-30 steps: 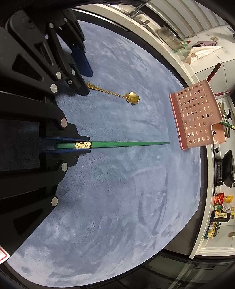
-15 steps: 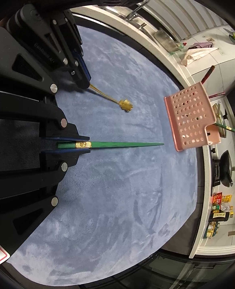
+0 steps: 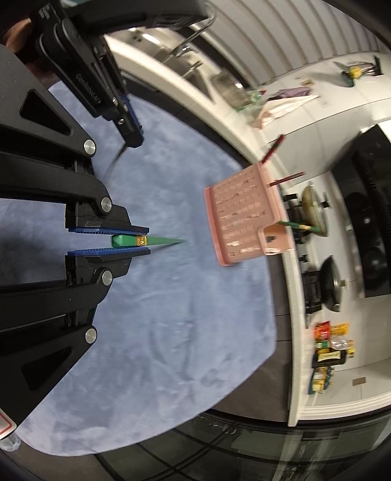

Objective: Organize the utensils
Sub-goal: 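Grasp the gold spoon with the left tool while the right tool holds the chopstick, then lift the spoon and chopstick and lower both into the pink holder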

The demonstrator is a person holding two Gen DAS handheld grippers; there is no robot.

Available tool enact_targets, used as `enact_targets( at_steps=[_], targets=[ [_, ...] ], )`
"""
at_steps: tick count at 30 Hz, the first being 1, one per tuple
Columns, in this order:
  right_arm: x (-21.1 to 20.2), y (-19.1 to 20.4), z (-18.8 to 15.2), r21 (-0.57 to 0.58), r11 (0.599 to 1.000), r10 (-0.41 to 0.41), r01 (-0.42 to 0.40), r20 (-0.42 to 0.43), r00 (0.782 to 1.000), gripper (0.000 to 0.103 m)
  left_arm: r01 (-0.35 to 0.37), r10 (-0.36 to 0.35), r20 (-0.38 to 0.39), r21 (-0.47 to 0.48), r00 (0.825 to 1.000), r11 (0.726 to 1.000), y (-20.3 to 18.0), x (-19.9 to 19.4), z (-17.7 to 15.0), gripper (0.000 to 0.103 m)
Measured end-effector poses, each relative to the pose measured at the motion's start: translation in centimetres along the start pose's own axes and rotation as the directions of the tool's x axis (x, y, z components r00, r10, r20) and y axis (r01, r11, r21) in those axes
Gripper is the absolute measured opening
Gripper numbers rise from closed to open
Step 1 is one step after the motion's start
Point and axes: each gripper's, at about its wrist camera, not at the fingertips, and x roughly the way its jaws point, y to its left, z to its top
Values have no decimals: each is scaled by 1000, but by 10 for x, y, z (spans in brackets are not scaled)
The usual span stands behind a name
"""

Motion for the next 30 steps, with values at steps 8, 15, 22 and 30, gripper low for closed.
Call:
enact_targets(
  at_steps=[8, 15, 22, 30],
  targets=[
    [-17, 2, 31, 23, 999, 40, -41, 67, 997, 7, 2, -2, 43, -8, 999, 1000, 7, -9, 19, 1],
    [-25, 3, 54, 27, 998, 58, -61, 104, 993, 7, 16, -16, 68, -7, 998, 1000, 11, -18, 36, 1],
    [-33, 5, 82, 22, 997, 72, -76, 154, 985, 7, 23, -25, 99, 23, 995, 999, 8, -27, 61, 1],
    [-37, 5, 125, 43, 991, 116, -128, 219, 969, 7, 52, -59, 195, 42, 979, 998, 7, -43, 116, 1]
  ],
)
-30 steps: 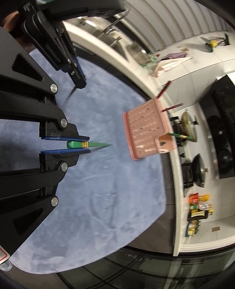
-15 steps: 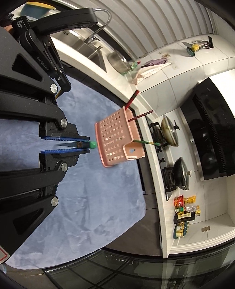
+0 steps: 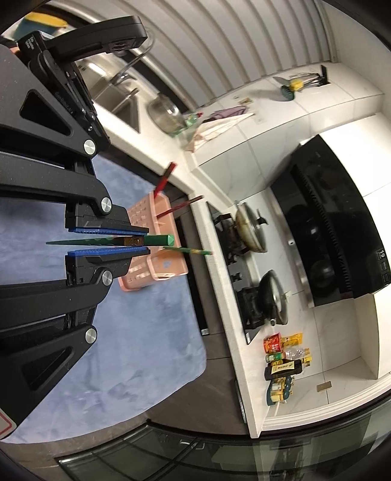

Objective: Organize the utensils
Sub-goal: 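Lift the spoon and chopstick and lower both into the pink holder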

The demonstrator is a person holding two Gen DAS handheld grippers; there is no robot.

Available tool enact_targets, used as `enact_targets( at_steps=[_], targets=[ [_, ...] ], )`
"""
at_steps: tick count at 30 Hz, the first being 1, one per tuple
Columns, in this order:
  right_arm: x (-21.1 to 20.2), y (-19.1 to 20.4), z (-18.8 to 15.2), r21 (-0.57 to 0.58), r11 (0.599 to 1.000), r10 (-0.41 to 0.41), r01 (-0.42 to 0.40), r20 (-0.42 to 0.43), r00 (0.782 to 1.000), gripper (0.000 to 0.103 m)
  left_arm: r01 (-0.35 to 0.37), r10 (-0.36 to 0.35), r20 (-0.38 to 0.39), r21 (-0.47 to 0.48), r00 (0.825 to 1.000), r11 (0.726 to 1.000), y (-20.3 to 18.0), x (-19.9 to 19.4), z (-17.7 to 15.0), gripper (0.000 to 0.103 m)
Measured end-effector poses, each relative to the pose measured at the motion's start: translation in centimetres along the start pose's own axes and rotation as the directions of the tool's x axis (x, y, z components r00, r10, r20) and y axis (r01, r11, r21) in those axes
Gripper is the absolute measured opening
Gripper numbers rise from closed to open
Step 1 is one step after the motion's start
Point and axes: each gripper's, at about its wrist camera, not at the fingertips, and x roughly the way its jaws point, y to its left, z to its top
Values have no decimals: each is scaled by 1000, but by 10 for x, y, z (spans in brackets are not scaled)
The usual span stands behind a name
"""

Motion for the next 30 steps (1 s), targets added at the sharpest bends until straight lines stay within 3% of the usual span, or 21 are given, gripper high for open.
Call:
enact_targets(
  at_steps=[8, 16, 20, 30],
  targets=[
    [25, 8, 49, -2, 1000, 21, -21, 64, 998, 7, 43, -41, 109, -18, 993, 999, 6, 2, 73, 1],
    [66, 12, 92, 22, 998, 53, -55, 84, 995, 7, 74, -66, 183, -33, 981, 997, 19, 17, 121, 1],
    [84, 8, 108, 54, 996, 64, -70, 95, 993, 7, 107, -93, 199, -60, 976, 992, 27, 31, 137, 1],
    [128, 4, 129, 60, 998, 28, -36, 126, 992, 7, 46, -36, 158, -60, 987, 997, 32, 74, 144, 1]
  ],
)
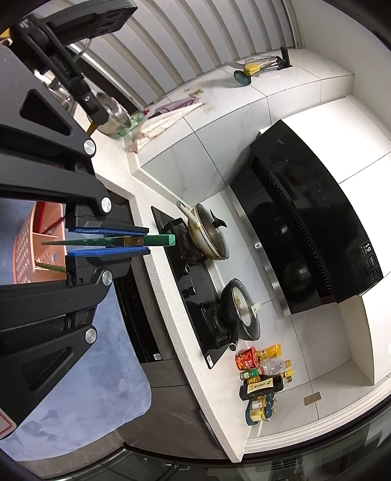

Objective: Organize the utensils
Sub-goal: 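Lift the spoon and chopstick and lower both into the pink holder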

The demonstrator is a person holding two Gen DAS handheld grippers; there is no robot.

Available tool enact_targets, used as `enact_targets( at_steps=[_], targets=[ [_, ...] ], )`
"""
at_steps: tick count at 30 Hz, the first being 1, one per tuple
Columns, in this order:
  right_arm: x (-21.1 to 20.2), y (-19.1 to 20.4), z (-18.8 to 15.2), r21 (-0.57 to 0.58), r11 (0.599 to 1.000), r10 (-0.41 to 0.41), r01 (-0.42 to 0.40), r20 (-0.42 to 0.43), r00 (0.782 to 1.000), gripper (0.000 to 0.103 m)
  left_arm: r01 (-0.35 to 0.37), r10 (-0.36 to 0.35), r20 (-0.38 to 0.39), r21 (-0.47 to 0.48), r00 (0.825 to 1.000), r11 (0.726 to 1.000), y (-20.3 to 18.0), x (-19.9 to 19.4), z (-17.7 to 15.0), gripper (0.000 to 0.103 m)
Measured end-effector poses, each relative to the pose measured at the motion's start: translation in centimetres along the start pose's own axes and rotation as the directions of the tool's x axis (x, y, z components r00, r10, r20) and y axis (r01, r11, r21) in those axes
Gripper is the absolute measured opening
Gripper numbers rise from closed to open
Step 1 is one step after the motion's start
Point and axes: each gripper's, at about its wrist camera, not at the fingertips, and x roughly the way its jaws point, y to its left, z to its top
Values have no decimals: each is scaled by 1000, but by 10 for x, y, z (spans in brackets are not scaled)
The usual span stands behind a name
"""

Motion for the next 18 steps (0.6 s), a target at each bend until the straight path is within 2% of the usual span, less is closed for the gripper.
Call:
enact_targets(
  at_steps=[4, 18],
  targets=[
    [17, -3, -4, -8, 1000, -12, 12, -16, 1000, 7, -32, 32, -29, 5, 999, 999, 6, 15, -9, 1],
    [55, -6, -34, -37, 999, -28, 24, -103, 994, 7, -72, 68, -118, -31, 991, 997, 32, 49, -36, 1]
  ],
)
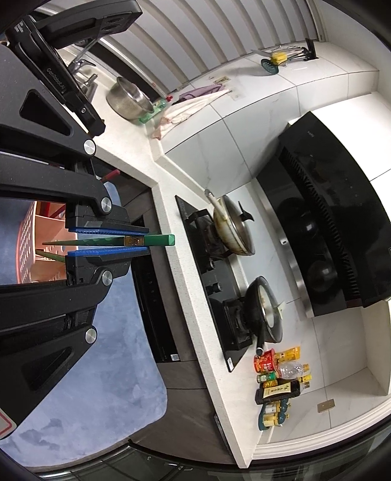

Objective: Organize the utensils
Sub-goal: 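Lift the spoon and chopstick and lower both into the pink holder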

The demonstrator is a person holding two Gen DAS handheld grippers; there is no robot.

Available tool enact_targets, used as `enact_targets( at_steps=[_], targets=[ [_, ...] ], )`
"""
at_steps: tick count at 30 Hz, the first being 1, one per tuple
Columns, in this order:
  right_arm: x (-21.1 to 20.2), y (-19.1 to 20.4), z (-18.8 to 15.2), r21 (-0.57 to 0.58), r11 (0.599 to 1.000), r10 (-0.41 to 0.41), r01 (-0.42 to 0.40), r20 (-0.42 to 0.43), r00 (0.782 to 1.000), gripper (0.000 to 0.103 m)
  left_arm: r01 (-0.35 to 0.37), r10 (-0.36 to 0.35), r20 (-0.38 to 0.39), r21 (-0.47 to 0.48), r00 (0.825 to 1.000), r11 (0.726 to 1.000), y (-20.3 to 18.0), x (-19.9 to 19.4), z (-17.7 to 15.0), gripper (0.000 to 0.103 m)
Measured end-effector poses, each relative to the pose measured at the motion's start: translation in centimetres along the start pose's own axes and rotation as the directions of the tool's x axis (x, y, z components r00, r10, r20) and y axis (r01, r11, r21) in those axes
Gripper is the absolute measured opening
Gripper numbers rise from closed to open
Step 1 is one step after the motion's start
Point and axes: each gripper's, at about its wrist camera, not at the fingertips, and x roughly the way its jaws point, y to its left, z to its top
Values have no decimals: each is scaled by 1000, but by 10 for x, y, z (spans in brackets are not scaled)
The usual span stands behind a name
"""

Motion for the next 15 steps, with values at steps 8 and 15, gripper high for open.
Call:
enact_targets(
  at_steps=[8, 15],
  targets=[
    [16, 0, -13, -12, 1000, -7, 6, -42, 999, 7, -7, 7, -31, -18, 1000, 1000, 7, 12, -7, 1],
    [22, 0, -19, -18, 1000, -16, 15, -65, 998, 7, -14, 13, -48, -27, 999, 1000, 9, 18, -11, 2]
  ],
)
